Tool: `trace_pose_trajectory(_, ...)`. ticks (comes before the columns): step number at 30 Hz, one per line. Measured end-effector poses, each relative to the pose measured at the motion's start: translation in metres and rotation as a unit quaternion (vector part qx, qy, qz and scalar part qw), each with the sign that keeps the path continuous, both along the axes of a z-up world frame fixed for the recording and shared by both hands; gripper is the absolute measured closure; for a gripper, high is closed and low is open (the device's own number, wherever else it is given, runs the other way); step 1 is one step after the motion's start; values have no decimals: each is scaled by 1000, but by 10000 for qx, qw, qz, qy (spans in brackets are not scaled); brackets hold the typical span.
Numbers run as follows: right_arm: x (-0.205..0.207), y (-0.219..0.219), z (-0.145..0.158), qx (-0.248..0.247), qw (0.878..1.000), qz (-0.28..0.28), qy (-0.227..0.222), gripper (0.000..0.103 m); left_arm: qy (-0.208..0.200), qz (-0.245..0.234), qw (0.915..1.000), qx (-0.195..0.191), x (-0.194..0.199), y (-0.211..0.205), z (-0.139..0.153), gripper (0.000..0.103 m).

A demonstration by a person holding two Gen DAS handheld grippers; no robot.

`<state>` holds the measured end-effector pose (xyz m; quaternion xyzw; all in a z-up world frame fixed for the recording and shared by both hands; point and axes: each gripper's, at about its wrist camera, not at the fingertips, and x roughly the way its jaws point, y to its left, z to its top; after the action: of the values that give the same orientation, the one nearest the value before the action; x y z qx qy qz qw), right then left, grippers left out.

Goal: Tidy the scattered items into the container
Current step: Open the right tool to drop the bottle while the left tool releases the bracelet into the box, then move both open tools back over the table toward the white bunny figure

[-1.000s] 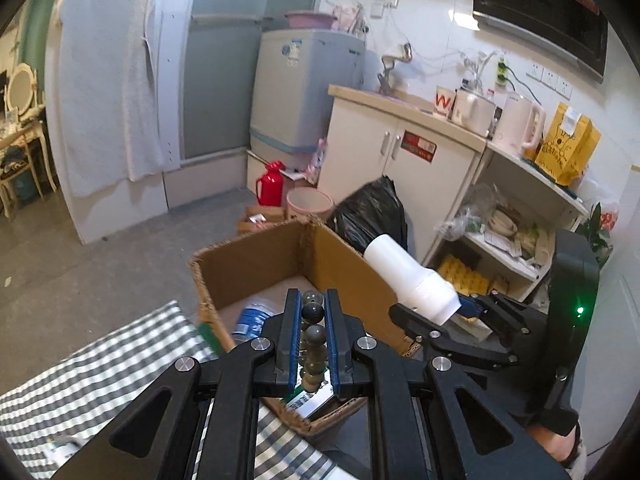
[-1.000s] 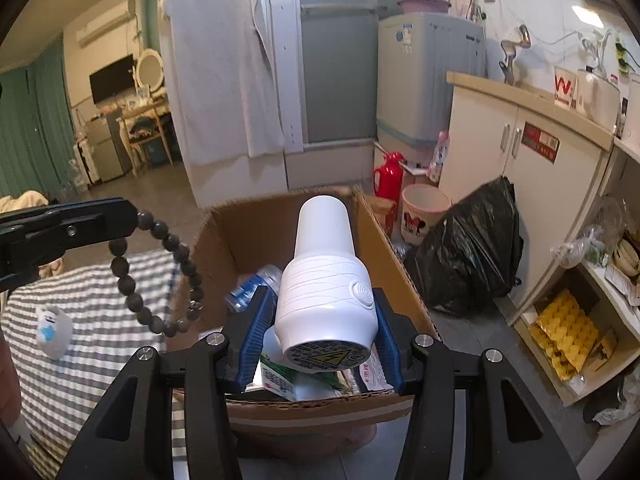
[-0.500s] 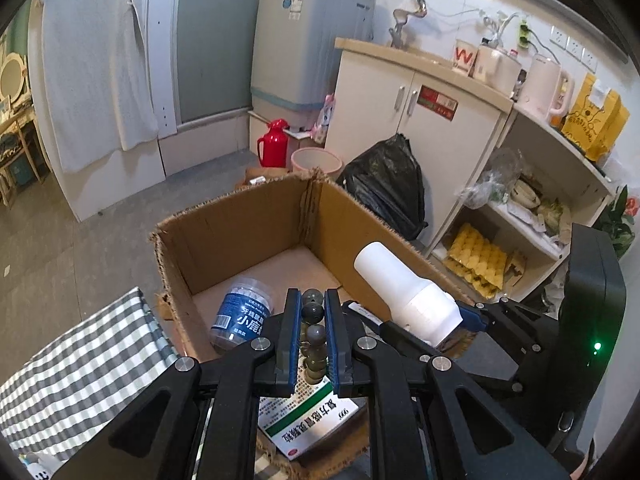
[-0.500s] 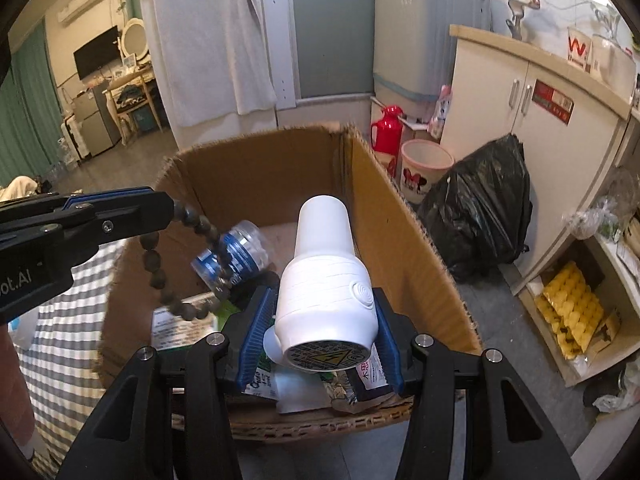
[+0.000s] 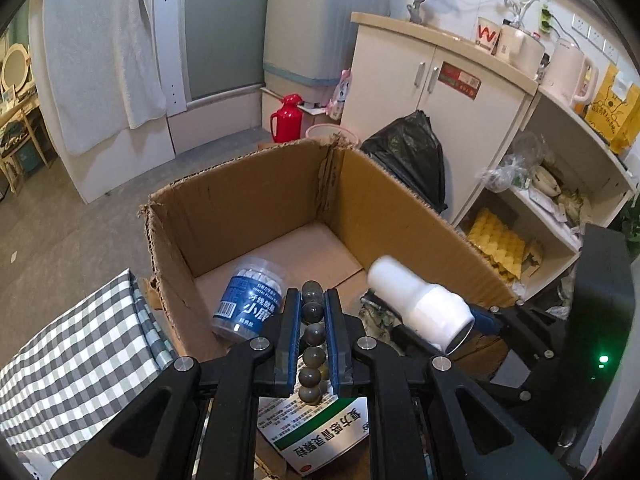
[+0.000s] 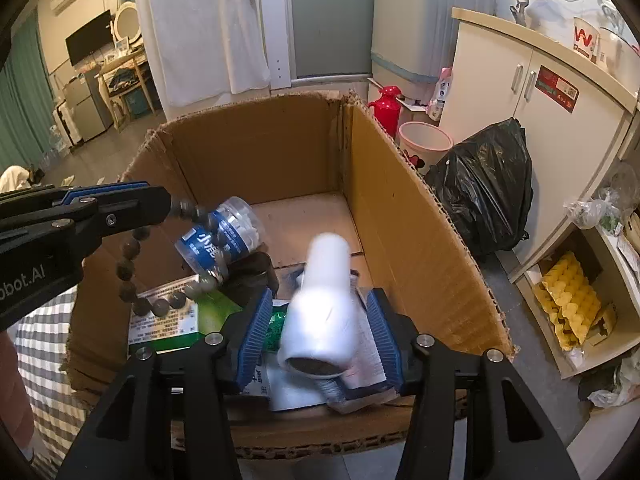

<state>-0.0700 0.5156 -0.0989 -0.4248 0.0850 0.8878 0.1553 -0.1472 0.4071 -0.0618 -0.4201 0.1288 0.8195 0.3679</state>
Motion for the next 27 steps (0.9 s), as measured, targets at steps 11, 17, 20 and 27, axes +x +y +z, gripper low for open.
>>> trace_pose_trajectory(11,27,-20,51,377,9947,-96,951,34,407,34,9989,251,13,-17,37,85)
trace_pose_trajectory(17,40,-31,83,430,9894,-33,1388,34,684,147,9963,508,23,-38,69,68)
trace_pose_trajectory(20,45,-42,99,465,9865,50,1569,31,838,217,9943,623,29,-52,85,61)
trace_pose_trajectory(27,57,-73,128,629,9792,250,1915,14,1224,539,9861,982,43,-93,118,12)
